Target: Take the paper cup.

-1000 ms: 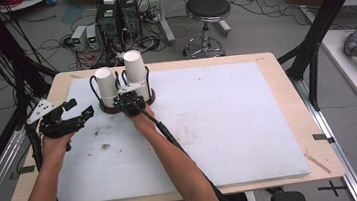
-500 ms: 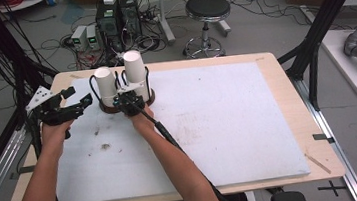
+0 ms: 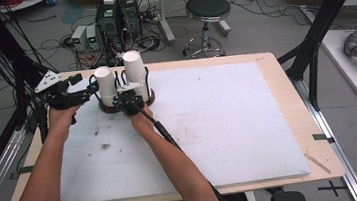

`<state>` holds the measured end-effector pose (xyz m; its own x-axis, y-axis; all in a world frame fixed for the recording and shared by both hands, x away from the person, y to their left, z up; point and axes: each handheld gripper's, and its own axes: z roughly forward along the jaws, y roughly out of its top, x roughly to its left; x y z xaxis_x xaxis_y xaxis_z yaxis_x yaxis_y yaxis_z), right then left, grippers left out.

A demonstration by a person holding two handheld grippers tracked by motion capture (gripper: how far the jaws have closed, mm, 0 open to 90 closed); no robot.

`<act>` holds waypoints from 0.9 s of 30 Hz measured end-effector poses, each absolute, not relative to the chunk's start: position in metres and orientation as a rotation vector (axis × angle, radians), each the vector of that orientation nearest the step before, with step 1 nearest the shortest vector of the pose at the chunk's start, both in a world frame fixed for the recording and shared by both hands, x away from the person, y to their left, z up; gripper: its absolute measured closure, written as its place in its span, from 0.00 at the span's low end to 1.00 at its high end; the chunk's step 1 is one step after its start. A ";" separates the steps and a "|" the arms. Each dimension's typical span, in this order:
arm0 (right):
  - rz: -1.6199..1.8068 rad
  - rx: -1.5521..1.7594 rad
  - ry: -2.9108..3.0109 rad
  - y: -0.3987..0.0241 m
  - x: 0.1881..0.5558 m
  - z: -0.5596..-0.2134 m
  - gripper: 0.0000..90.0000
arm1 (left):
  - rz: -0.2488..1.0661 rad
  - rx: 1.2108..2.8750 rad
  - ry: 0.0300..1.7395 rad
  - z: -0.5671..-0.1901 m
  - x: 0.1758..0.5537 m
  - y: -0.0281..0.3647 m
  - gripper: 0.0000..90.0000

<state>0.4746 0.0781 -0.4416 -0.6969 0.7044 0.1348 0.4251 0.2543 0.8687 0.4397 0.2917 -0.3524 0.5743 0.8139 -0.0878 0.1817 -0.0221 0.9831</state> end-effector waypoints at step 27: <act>1.406 1.050 2.250 0.080 0.474 -0.441 1.00 | 0.599 1.627 0.925 -0.360 0.484 0.280 0.21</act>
<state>0.4742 0.0797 -0.4408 -0.6938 0.7081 0.1310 0.4282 0.2593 0.8657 0.4839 0.2804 -0.3601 0.5649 0.8208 -0.0849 0.2578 -0.0778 0.9631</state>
